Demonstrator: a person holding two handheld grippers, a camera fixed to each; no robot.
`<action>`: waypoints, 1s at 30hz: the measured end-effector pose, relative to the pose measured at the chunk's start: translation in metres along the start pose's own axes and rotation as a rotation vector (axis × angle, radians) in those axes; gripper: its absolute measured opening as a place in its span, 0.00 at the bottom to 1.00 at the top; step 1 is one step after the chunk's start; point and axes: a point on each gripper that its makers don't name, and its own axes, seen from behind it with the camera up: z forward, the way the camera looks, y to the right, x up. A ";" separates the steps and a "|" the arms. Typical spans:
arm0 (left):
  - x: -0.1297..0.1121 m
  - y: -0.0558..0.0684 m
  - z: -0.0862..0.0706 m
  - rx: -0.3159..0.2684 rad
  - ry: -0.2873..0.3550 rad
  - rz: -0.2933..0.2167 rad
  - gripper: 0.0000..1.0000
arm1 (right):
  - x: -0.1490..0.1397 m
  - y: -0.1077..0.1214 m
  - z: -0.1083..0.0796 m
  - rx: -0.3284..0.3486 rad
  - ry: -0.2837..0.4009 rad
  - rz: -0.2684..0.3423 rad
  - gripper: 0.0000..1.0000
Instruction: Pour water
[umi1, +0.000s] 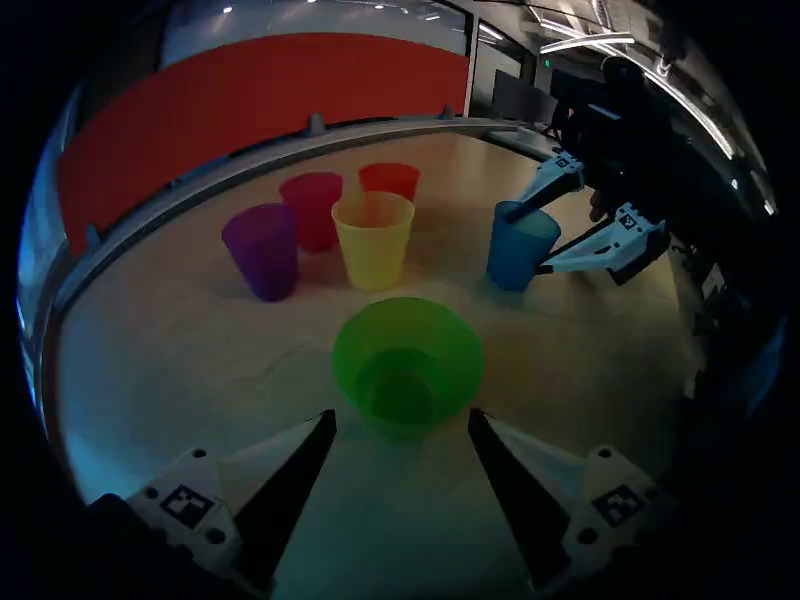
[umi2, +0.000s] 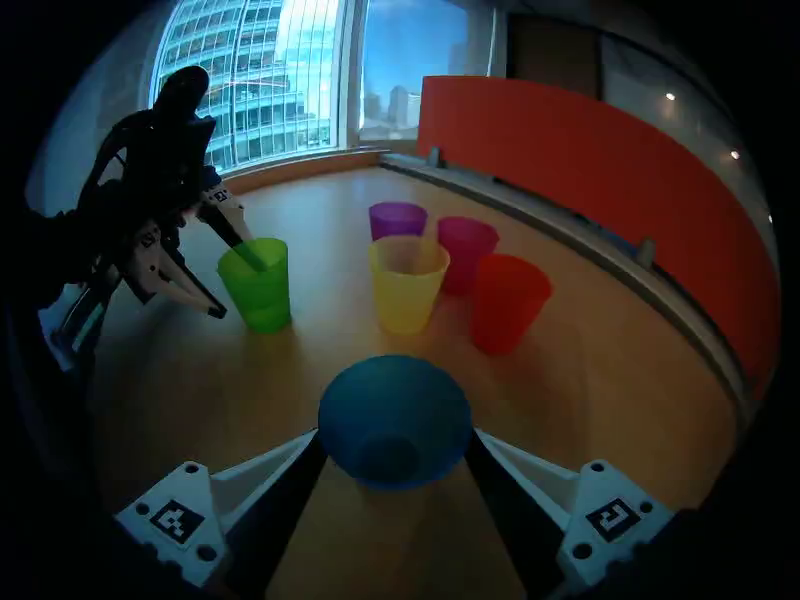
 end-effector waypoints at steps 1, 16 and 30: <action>-0.001 -0.001 -0.001 0.004 0.000 0.000 0.99 | 0.000 0.000 -0.002 0.001 0.001 0.003 1.00; -0.007 -0.001 -0.030 0.075 0.056 -0.031 0.98 | -0.017 0.006 -0.044 -0.071 0.025 0.023 1.00; -0.001 -0.010 -0.071 0.198 0.182 -0.087 0.99 | -0.024 0.006 -0.092 -0.161 0.095 0.082 1.00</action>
